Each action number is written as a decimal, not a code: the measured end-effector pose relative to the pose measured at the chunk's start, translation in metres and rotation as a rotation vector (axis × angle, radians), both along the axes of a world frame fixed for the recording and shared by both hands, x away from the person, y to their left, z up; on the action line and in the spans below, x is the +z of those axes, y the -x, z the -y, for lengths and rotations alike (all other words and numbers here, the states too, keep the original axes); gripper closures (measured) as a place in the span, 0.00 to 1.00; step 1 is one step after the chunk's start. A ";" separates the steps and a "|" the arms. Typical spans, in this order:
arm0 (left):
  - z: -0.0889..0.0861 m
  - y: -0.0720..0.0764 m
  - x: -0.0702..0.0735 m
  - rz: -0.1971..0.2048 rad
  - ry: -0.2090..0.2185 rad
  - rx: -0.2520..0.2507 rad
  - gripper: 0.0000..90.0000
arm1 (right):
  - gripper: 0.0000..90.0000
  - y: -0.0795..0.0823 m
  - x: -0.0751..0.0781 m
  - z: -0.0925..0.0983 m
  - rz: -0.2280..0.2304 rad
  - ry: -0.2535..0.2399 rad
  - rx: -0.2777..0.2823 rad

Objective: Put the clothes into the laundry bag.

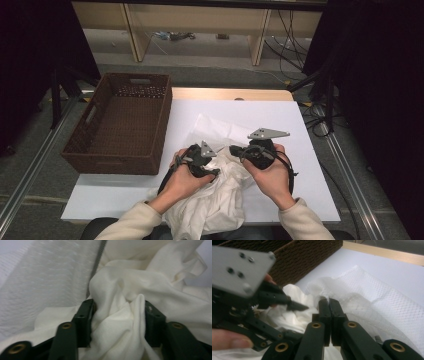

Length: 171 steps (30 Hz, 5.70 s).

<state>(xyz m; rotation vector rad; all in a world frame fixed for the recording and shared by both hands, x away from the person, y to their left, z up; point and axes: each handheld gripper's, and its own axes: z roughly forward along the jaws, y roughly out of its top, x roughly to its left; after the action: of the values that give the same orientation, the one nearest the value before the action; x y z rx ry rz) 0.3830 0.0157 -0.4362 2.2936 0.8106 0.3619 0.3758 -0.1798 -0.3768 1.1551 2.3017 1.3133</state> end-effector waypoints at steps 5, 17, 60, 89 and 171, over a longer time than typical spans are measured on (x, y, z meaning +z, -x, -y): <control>0.008 0.002 0.006 -0.009 -0.017 -0.025 0.85 | 1.00 0.000 0.000 0.000 0.005 0.010 -0.005; 0.014 0.008 0.037 0.088 0.212 0.011 0.90 | 1.00 0.009 0.008 -0.005 0.013 -0.047 0.022; -0.022 0.006 0.002 -0.042 0.103 -0.036 0.84 | 1.00 0.003 0.000 -0.003 -0.004 -0.007 0.012; 0.010 -0.007 0.013 0.020 0.209 0.060 0.77 | 1.00 0.008 -0.002 -0.011 0.006 0.016 0.051; 0.004 0.009 0.030 -0.065 0.292 -0.055 0.93 | 1.00 0.010 0.000 -0.012 -0.021 0.003 0.027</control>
<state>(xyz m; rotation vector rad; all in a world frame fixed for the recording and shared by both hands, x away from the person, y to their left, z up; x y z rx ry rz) 0.3744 0.0121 -0.4059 2.0572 0.7759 0.1340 0.3660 -0.1675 -0.3764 1.1464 2.3416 1.3128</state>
